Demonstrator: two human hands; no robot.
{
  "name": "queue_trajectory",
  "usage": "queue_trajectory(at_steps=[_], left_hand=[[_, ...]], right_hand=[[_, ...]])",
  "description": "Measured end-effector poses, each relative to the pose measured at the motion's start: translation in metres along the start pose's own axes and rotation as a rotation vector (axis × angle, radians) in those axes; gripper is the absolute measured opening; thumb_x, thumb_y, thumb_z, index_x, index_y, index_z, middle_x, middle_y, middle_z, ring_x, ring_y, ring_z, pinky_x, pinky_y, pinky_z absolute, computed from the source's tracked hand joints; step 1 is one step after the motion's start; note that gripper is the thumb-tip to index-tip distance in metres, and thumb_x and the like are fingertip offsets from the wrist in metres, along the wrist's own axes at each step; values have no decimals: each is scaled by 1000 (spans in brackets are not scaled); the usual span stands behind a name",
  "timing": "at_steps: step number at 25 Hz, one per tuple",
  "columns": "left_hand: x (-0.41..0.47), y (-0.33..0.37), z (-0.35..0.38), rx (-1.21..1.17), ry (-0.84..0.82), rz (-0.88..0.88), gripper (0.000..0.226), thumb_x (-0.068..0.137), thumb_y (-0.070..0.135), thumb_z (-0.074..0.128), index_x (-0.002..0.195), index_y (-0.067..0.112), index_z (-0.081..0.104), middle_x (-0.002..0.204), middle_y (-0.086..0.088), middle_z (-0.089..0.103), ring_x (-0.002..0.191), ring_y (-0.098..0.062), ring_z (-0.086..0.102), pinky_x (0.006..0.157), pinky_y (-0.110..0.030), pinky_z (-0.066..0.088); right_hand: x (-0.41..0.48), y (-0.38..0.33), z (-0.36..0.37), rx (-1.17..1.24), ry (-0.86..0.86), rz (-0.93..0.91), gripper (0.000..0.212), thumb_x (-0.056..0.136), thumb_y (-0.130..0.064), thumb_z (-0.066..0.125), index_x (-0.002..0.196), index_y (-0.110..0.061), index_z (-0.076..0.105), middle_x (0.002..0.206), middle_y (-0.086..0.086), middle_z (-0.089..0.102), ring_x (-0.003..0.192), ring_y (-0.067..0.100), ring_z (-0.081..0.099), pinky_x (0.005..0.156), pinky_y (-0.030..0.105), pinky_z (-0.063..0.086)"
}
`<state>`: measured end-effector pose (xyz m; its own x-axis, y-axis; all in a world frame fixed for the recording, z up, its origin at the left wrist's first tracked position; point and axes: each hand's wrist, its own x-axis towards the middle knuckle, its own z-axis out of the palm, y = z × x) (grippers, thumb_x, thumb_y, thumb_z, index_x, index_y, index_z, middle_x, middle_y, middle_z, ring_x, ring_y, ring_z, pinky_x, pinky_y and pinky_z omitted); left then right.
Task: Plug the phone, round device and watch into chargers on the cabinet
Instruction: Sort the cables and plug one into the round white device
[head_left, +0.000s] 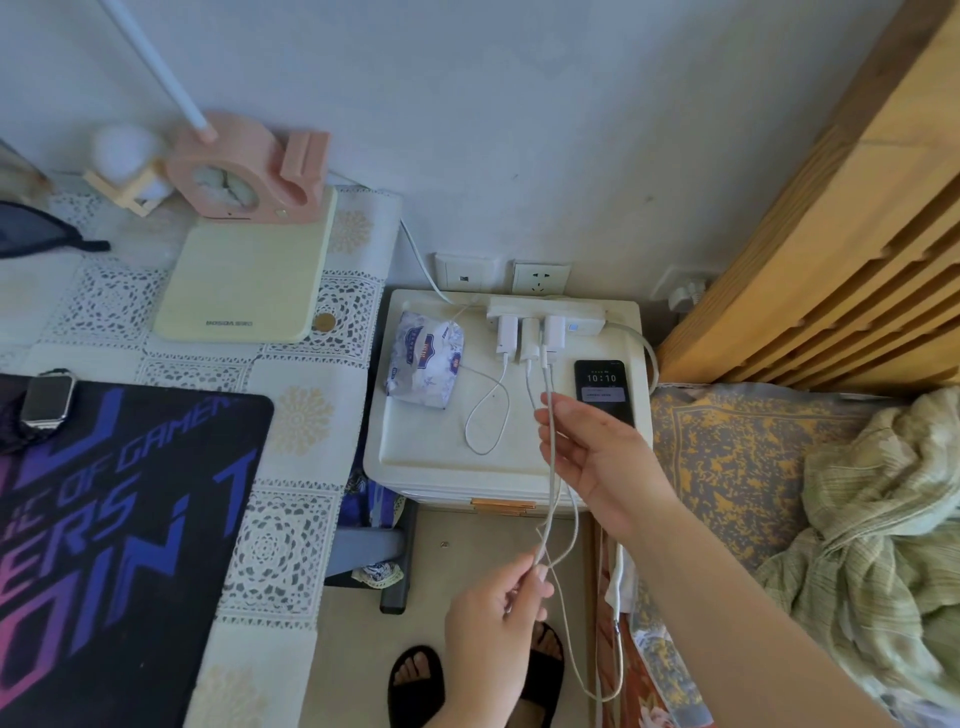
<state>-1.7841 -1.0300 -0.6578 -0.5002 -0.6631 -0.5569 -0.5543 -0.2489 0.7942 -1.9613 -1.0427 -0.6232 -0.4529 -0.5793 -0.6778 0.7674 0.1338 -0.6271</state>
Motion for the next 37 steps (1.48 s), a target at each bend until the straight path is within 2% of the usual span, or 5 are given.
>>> queue_trajectory(at_steps=[5, 12, 27, 34, 37], left_hand=[[7, 9, -10, -123, 17, -26, 22, 91, 23, 60, 98, 42, 69, 77, 9, 75, 63, -4, 65, 75, -29, 57], [14, 38, -47, -115, -15, 102, 53, 85, 35, 67, 130, 48, 44, 122, 29, 57, 118, 16, 47, 100, -13, 35], [32, 30, -350, 445, 968, 284, 42, 81, 11, 63, 122, 6, 57, 126, -14, 56, 115, -34, 55, 92, -45, 46], [54, -1, -413, 390, 775, 49, 54, 94, 37, 49, 143, 17, 41, 147, -9, 46, 134, -28, 43, 109, -46, 36], [48, -4, -397, 229, 886, 123, 50, 89, 34, 61, 135, 17, 51, 138, -6, 55, 124, -25, 52, 104, -37, 40]], right_hand=[[-3, -15, 18, 69, -51, -44, 19, 89, -17, 60, 103, -11, 71, 81, 0, 70, 70, 9, 64, 68, 21, 57], [-21, -22, 50, 28, -102, -112, 20, 92, -14, 58, 107, -8, 70, 82, 0, 69, 71, 8, 64, 69, 21, 58], [-65, 60, 209, -281, -330, -13, 18, 91, -9, 58, 105, -9, 69, 76, 1, 71, 71, 12, 64, 69, 25, 57], [-62, 81, 225, -349, -290, -10, 17, 91, -9, 58, 101, -12, 71, 81, 3, 70, 69, 10, 64, 64, 23, 57], [-62, 87, 227, -363, -262, -7, 17, 91, -10, 58, 102, -11, 70, 81, 3, 70, 71, 11, 64, 65, 23, 58]])
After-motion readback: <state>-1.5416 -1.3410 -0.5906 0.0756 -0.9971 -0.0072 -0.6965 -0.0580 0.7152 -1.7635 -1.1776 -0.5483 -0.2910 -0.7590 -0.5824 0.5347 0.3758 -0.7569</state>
